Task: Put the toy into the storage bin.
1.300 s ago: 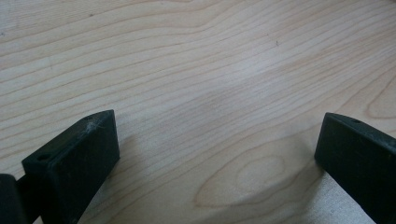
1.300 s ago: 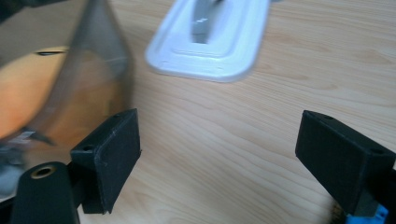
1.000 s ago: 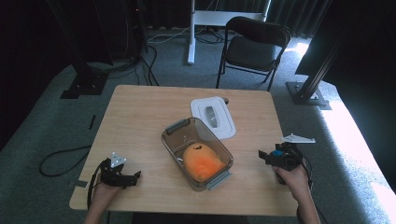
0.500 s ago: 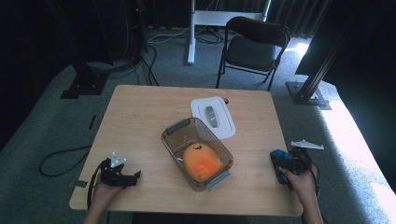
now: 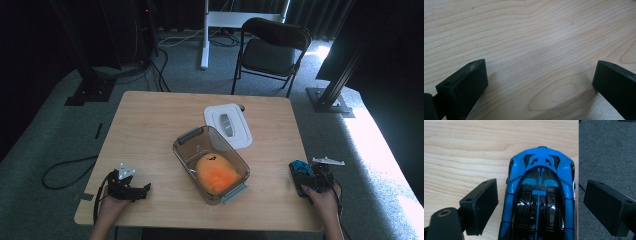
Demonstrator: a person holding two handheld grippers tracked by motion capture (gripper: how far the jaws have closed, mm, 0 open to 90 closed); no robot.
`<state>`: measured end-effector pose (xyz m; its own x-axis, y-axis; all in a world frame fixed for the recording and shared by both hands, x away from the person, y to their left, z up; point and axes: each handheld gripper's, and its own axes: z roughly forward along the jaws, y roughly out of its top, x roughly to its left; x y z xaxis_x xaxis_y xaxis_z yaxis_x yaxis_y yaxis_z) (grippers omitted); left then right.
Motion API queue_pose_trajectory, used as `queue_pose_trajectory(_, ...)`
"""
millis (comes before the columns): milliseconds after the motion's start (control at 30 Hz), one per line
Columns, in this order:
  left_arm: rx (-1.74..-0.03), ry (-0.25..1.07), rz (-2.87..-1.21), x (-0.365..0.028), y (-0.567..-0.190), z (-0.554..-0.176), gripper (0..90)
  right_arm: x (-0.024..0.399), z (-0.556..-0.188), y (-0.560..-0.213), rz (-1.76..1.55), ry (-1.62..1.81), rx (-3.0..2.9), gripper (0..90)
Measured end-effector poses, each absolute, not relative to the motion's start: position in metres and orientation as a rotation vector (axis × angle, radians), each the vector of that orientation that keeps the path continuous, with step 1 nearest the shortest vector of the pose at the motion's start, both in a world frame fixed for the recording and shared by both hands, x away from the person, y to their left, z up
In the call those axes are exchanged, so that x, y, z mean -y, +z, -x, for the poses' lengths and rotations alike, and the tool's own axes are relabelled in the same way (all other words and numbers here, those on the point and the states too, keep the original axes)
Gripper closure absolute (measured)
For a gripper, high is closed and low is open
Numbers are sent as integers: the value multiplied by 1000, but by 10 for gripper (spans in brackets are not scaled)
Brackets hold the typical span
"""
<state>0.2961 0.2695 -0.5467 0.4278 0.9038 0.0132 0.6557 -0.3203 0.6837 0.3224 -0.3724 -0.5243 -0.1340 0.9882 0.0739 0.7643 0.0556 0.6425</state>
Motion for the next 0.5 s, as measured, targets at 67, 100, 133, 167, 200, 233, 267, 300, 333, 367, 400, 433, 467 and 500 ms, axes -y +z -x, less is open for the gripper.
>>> queue_pose_trajectory(67, -1310, 534, -2081, -269, -547, -296, 2, 371, -323, -527, -1752, 769, -1959, 124)
queue_pose_trajectory(100, -1310, 534, -2081, -269, -547, -296, 2, 371, -323, -528, -1754, 756, -1962, 139)
queue_pose_trajectory(133, -1310, 534, -2081, -269, -547, -296, 2, 371, -324, -530, -1760, 746, -1971, 139)
queue_pose_trajectory(167, -1311, 534, -2081, -269, -547, -296, 2, 371, -325, -531, -1758, 737, -1975, 140)
queue_pose_trajectory(200, -1310, 534, -2081, -269, -547, -296, 3, 372, -325, -533, -1765, 726, -1978, 140)
queue_pose_trajectory(233, -1310, 534, -2082, -270, -547, -296, 2, 372, -325, -535, -1765, 715, -1979, 139)
queue_pose_trajectory(267, -1310, 534, -2081, -269, -547, -296, 2, 372, -325, -536, -1767, 717, -1982, 140)
queue_pose_trajectory(300, -1310, 534, -2081, -270, -547, -296, 3, 371, -325, -537, -1766, 710, -1991, 140)
queue_pose_trajectory(333, -1310, 534, -2081, -270, -547, -296, 2, 370, -325, -538, -1761, 694, -1996, 140)
queue_pose_trajectory(367, -1310, 534, -2081, -269, -547, -296, 2, 370, -325, -538, -1759, 694, -1991, 142)
queue_pose_trajectory(400, -1310, 534, -2081, -269, -547, -296, 2, 370, -326, -537, -1759, 692, -1992, 145)
queue_pose_trajectory(433, -1310, 534, -2081, -269, -547, -296, 2, 370, -326, -537, -1756, 691, -1993, 146)
queue_pose_trajectory(467, -1310, 534, -2081, -269, -547, -296, 2, 369, -326, -537, -1755, 690, -1992, 147)
queue_pose_trajectory(500, -1310, 534, -2082, -269, -547, -296, 2, 370, -326, -537, -1757, 690, -1991, 147)
